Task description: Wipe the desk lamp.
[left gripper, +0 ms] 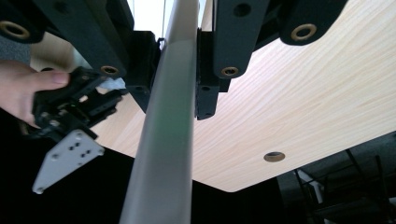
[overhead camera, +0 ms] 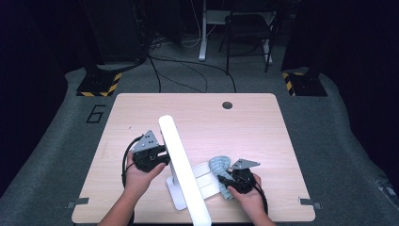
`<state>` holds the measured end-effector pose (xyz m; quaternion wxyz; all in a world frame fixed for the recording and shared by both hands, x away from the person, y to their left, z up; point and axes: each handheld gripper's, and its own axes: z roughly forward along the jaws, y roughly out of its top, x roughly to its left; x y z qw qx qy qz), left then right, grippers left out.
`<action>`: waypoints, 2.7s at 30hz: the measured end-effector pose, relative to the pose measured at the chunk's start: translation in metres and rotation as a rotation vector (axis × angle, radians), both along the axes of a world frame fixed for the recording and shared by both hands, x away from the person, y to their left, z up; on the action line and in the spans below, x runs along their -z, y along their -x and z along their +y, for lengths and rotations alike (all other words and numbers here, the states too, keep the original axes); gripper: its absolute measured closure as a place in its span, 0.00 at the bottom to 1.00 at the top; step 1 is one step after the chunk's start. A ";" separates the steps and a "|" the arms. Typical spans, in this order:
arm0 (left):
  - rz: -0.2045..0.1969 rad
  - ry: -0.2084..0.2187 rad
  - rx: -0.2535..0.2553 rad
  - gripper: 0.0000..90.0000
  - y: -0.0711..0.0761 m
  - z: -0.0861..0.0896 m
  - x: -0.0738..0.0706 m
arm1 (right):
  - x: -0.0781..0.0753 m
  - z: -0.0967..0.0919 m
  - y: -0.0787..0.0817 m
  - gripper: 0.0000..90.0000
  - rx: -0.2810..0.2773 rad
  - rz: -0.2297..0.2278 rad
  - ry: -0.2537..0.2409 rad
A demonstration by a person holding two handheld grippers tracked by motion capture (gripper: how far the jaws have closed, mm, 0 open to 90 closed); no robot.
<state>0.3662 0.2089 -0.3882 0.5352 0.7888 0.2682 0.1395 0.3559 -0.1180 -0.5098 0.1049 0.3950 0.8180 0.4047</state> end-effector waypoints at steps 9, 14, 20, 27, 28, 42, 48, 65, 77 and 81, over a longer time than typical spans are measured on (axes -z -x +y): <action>-0.001 0.019 0.042 0.83 -0.003 0.001 0.001 | 0.002 -0.001 0.008 0.74 0.017 0.023 -0.044; 0.012 0.035 0.066 0.83 -0.006 0.004 0.002 | 0.004 0.007 -0.012 0.74 0.030 0.021 -0.071; 0.006 0.023 0.077 0.84 -0.006 0.003 0.001 | 0.003 0.022 -0.043 0.73 0.055 0.026 -0.082; 0.001 0.022 0.058 0.84 -0.004 0.002 0.002 | 0.002 0.029 -0.059 0.73 0.058 0.051 -0.089; 0.005 0.017 0.055 0.84 -0.004 0.002 0.001 | 0.001 0.029 -0.057 0.73 0.050 0.048 -0.083; 0.005 0.015 0.002 0.83 -0.002 0.001 0.001 | 0.001 0.004 0.002 0.73 -0.004 0.037 -0.058; 0.008 0.014 0.001 0.83 -0.002 0.000 0.000 | 0.000 -0.012 0.027 0.73 -0.015 0.069 -0.093; 0.002 0.015 -0.004 0.83 -0.002 0.000 0.001 | -0.003 0.012 0.035 0.72 -0.066 -0.017 -0.063; 0.021 0.050 0.049 0.79 0.004 0.005 0.003 | -0.002 0.017 0.009 0.72 0.017 -0.031 -0.051; 0.017 0.046 0.052 0.76 0.006 0.003 0.002 | -0.001 0.018 -0.003 0.72 0.042 -0.042 -0.047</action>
